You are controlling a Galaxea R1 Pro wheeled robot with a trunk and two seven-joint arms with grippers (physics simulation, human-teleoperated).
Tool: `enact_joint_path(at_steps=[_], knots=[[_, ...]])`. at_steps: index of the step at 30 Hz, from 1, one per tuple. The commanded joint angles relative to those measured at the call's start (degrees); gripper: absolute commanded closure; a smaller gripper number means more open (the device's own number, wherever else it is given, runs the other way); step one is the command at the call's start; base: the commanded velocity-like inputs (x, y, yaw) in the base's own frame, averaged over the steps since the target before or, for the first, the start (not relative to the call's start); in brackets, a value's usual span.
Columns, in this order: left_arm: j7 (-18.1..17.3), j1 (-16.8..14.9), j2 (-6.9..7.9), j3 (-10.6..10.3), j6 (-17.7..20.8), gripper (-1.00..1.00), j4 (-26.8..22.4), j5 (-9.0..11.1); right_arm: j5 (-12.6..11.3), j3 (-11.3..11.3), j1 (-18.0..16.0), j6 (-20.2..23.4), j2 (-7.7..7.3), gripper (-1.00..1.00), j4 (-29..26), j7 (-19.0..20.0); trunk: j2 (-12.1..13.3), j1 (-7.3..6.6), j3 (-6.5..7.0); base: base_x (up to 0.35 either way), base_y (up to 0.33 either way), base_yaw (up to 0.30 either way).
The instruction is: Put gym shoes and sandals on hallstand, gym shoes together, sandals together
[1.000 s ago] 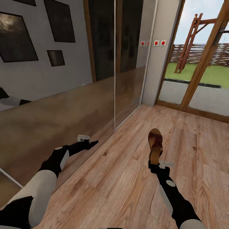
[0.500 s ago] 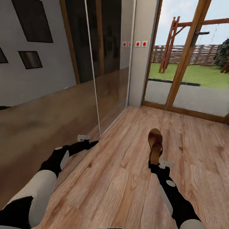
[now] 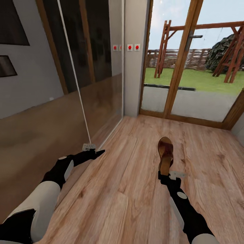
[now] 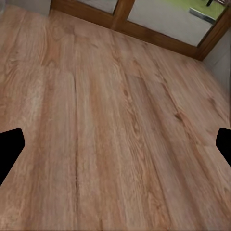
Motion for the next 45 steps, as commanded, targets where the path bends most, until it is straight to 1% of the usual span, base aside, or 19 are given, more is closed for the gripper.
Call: enact_joint_path(at_steps=[1, 45], knots=[[-0.4, 0.0, -0.06, 0.4, 0.5, -1.00, -0.1, -0.4, -0.7, 0.1, 0.0, 0.1, -0.03, 1.00, 0.0, -0.2, 0.0, 0.02, -0.03, 0.347, 0.000, -0.245], [-0.4, 0.0, -0.07, 0.5, 0.5, -1.00, -0.1, -0.4, -0.7, 0.1, 0.0, 0.1, -0.03, 1.00, 0.0, -0.3, 0.0, 0.02, 0.98, 0.347, 0.000, -0.245]])
